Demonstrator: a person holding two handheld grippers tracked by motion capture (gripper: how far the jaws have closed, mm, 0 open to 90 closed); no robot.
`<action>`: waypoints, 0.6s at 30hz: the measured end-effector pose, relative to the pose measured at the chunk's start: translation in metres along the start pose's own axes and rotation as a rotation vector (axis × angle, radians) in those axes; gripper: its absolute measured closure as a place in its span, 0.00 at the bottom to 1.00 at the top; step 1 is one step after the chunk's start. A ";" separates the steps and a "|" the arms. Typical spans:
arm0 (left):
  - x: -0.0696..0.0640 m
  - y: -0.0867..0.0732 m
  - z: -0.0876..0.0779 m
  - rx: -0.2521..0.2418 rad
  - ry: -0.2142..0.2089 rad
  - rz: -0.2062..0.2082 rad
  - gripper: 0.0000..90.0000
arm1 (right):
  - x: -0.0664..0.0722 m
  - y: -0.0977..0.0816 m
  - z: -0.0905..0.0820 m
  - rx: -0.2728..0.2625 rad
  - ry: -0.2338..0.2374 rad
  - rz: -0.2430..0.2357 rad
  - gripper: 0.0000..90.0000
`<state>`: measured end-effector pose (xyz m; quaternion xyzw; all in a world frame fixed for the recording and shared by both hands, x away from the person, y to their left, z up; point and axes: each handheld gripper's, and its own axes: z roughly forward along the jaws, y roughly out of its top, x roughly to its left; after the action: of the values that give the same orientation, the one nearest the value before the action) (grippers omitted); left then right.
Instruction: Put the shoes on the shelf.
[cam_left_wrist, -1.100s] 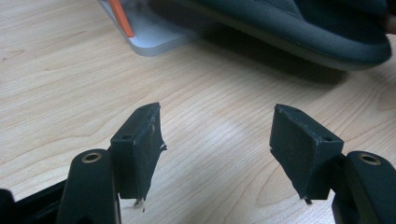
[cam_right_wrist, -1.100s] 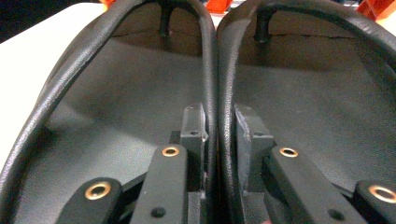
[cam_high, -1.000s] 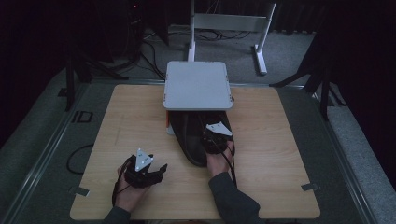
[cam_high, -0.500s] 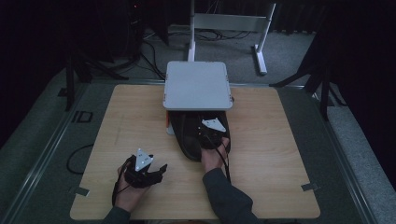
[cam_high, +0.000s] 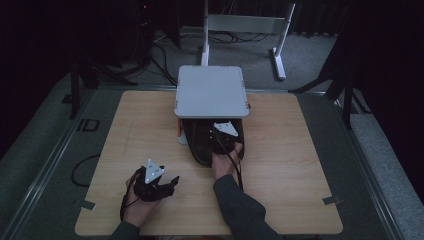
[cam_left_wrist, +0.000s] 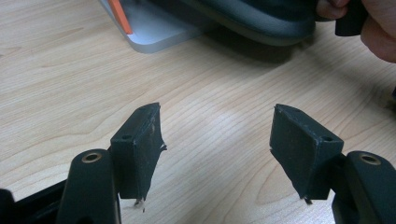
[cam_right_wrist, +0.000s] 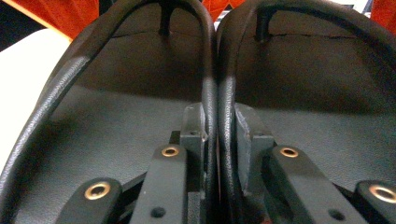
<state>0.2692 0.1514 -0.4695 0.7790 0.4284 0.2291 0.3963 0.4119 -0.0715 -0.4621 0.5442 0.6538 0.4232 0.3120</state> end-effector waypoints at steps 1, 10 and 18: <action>0.000 0.000 0.000 -0.001 0.000 -0.001 0.38 | 0.000 0.001 0.001 0.000 -0.001 0.001 0.84; 0.000 -0.001 0.000 -0.003 -0.001 -0.003 0.38 | 0.005 0.006 0.011 -0.006 -0.030 0.013 0.84; 0.000 -0.001 -0.001 -0.003 -0.001 -0.002 0.38 | 0.008 0.006 0.018 -0.030 -0.050 0.020 0.84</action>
<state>0.2685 0.1516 -0.4696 0.7781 0.4288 0.2288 0.3979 0.4283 -0.0596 -0.4639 0.5566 0.6338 0.4222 0.3320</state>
